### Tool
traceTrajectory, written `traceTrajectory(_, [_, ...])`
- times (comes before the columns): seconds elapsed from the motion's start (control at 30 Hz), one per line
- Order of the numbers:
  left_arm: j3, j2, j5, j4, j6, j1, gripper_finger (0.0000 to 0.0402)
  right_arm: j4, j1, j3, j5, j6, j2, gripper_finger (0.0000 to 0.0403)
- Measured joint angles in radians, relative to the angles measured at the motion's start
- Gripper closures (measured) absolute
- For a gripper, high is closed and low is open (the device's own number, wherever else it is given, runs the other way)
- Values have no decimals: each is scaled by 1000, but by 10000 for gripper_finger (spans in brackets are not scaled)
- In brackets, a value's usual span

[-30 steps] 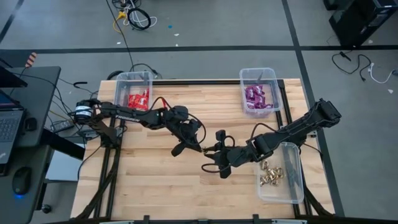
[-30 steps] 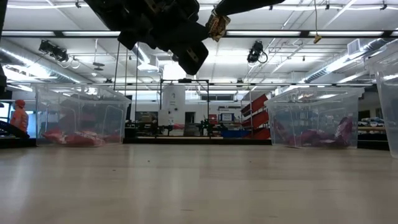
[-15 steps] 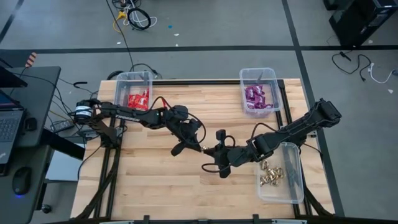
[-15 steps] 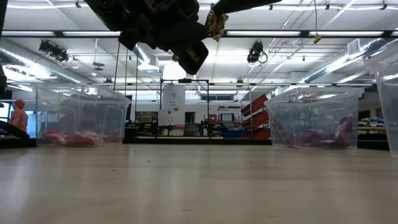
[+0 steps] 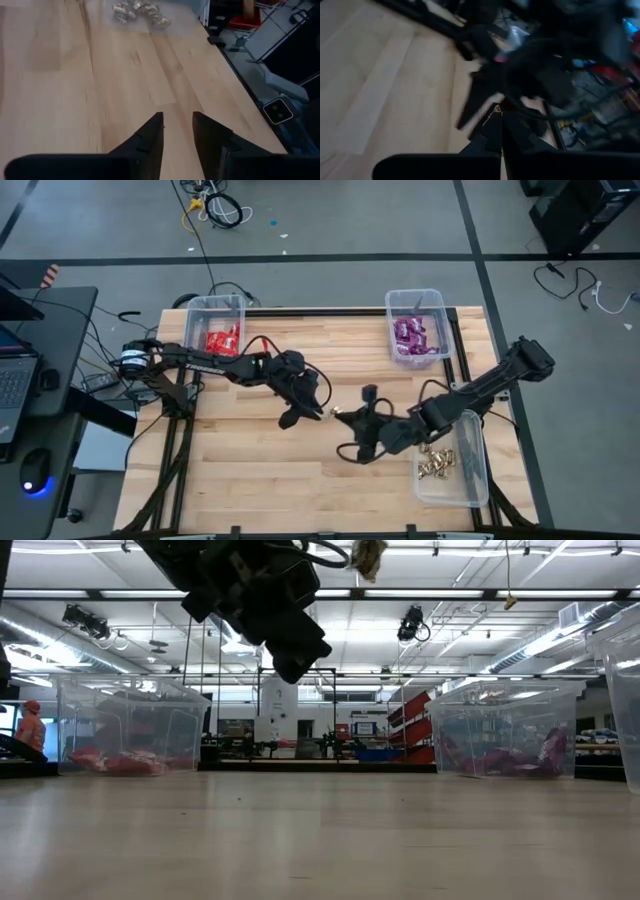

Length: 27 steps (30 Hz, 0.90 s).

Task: Sort candy
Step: Put the yellow candy into the bottom right transparent bin

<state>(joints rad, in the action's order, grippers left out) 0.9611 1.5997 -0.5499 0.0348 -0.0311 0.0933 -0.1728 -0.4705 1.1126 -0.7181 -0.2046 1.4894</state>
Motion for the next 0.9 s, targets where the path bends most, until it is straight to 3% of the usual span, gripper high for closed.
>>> traceTrajectory(0.23, [0, -1, 2, -1, 24, 15, 292, -258, -41, 0, -32, 318, -168, 402])
traceTrajectory(0.5, [0, -2, 3, 80, 16, 25, 292, -670, -94, 0, 311, 602, -390, 403])
traceTrajectory(0.8, [0, -3, 6, 82, 16, 25, 292, -1061, -170, 1, 530, 1240, -580, 403])
traceTrajectory(0.9, [0, -3, 6, 86, 17, 25, 292, -1146, -195, 1, 563, 1356, -588, 403])
